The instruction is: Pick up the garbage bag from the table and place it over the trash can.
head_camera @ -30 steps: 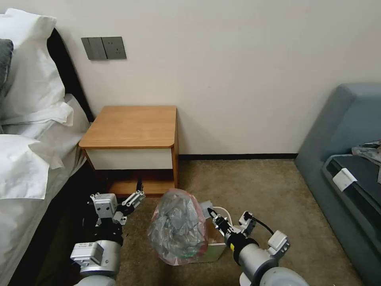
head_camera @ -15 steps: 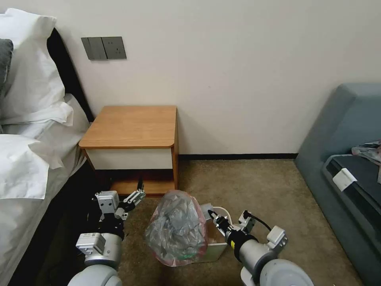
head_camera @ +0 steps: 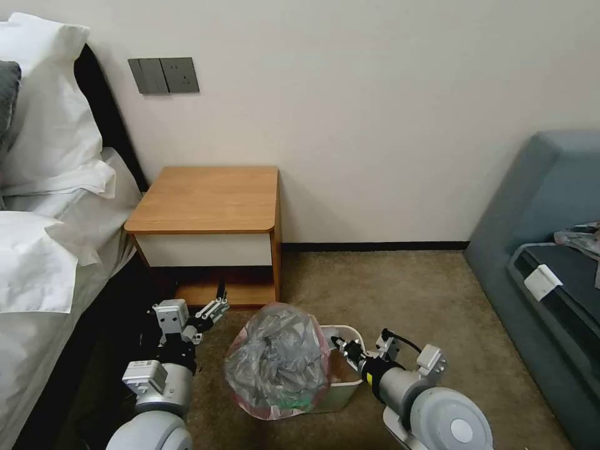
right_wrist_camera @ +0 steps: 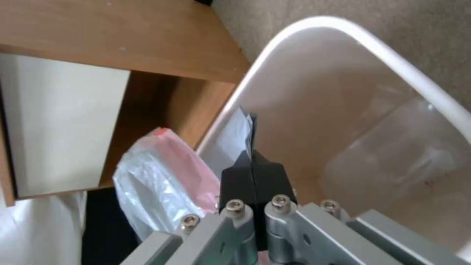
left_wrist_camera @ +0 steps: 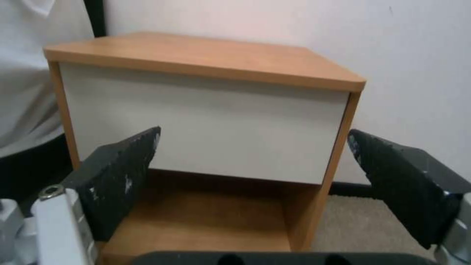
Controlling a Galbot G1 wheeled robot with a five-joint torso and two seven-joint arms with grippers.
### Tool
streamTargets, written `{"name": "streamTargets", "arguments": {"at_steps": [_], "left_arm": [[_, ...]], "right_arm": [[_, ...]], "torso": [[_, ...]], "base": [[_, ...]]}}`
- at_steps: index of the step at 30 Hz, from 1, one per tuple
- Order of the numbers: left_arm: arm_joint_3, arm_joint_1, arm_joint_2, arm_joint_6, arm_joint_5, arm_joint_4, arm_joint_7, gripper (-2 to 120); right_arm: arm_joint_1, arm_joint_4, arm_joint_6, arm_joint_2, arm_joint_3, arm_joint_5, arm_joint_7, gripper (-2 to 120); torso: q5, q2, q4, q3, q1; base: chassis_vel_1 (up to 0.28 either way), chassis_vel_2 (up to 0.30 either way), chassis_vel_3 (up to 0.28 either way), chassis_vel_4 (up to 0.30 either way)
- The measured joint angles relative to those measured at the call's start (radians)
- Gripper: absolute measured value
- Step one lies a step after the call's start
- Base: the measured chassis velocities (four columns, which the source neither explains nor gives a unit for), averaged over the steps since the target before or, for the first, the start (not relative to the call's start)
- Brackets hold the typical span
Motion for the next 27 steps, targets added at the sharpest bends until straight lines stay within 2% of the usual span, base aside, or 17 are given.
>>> {"name": "streamTargets", "arguments": {"at_steps": [1, 4, 5, 7, 9, 12, 13, 15, 16, 18, 19, 22, 23, 25, 27], "left_arm": [[0.0, 0.0, 0.0, 0.0, 0.0, 0.0, 0.0, 100], [0.004, -0.002, -0.003, 0.0, 0.004, 0.012, 0.001, 100], [0.004, -0.002, -0.003, 0.0, 0.004, 0.012, 0.001, 100], [0.007, -0.001, -0.006, 0.001, 0.007, 0.019, 0.002, 100], [0.008, 0.001, -0.008, 0.002, 0.009, 0.021, 0.002, 100], [0.009, 0.006, -0.015, 0.012, 0.014, 0.026, 0.002, 100], [0.009, 0.006, -0.015, 0.012, 0.014, 0.026, 0.002, 100], [0.009, 0.011, -0.021, 0.022, 0.014, 0.026, 0.0, 100], [0.009, 0.011, -0.021, 0.022, 0.014, 0.026, 0.0, 100], [0.011, 0.015, -0.022, 0.027, 0.014, 0.025, -0.001, 100], [0.011, 0.015, -0.022, 0.027, 0.014, 0.025, -0.001, 100], [0.018, 0.03, -0.023, 0.041, 0.014, 0.022, 0.0, 100], [0.018, 0.03, -0.023, 0.041, 0.014, 0.022, 0.0, 100], [0.023, 0.043, -0.023, 0.043, 0.021, 0.019, 0.0, 100], [0.024, 0.049, -0.023, 0.043, 0.024, 0.016, 0.0, 100]], "right_arm": [[0.0, 0.0, 0.0, 0.0, 0.0, 0.0, 0.0, 2], [-0.004, 0.013, -0.004, -0.005, 0.008, 0.003, 0.018, 16], [-0.004, 0.013, -0.004, -0.005, 0.008, 0.003, 0.018, 16], [-0.012, 0.036, -0.004, -0.011, 0.017, 0.004, 0.043, 28], [-0.015, 0.046, -0.004, -0.013, 0.021, 0.004, 0.053, 31], [-0.025, 0.072, -0.003, -0.025, 0.028, 0.003, 0.074, 46], [-0.025, 0.072, -0.003, -0.025, 0.028, 0.003, 0.074, 46], [-0.025, 0.09, -0.002, -0.035, 0.031, -0.005, 0.085, 56], [-0.025, 0.09, -0.002, -0.035, 0.031, -0.005, 0.085, 56], [-0.024, 0.111, -0.001, -0.041, 0.037, -0.017, 0.09, 66], [-0.024, 0.111, -0.001, -0.041, 0.037, -0.017, 0.09, 66], [-0.027, 0.143, -0.002, -0.048, 0.049, -0.062, 0.083, 81], [-0.027, 0.143, -0.002, -0.048, 0.049, -0.062, 0.083, 81], [-0.03, 0.157, -0.005, -0.05, 0.057, -0.126, 0.058, 92], [-0.032, 0.16, -0.006, -0.052, 0.062, -0.163, 0.037, 96]], "torso": [[0.0, 0.0, 0.0, 0.0, 0.0], [0.0, 0.0, 0.0, 0.0, 0.0], [0.0, 0.0, 0.0, 0.0, 0.0], [0.0, 0.0, 0.0, 0.0, 0.0], [0.0, 0.0, 0.0, 0.0, 0.0], [-0.0001, 0.0, -0.0001, 0.0, 0.0], [-0.0001, 0.0, -0.0001, 0.0, 0.0], [0.0, 0.0, 0.0, 0.0, 0.0], [0.0, 0.0, 0.0, 0.0, 0.0], [0.0, 0.0, 0.0, 0.0, 0.0], [0.0, 0.0, 0.0, 0.0, 0.0], [-0.0001, 0.0, 0.0, 0.0, 0.0], [-0.0001, 0.0, 0.0, 0.0, 0.0], [-0.0001, 0.0, 0.0, 0.0, 0.0], [-0.0001, 0.0, 0.0, 0.0, 0.0]], "base": [[0.0, 0.0, 0.0, 0.0], [0.0, 0.0, 0.0, 0.0], [0.0, 0.0, 0.0, 0.0], [0.0, 0.0, 0.0, 0.0], [0.0, 0.0, 0.0, 0.0], [0.0, 0.0, 0.0, 0.0], [0.0, 0.0, 0.0, 0.0], [0.0, 0.0, 0.0, 0.0], [0.0, 0.0, 0.0, 0.0], [0.0, 0.0, 0.0, 0.0], [0.0, 0.0, 0.0, 0.0], [0.0, 0.0, 0.0, 0.0], [0.0, 0.0, 0.0, 0.0], [0.0, 0.0, 0.0, 0.0], [0.0, 0.0, 0.0, 0.0]]}}
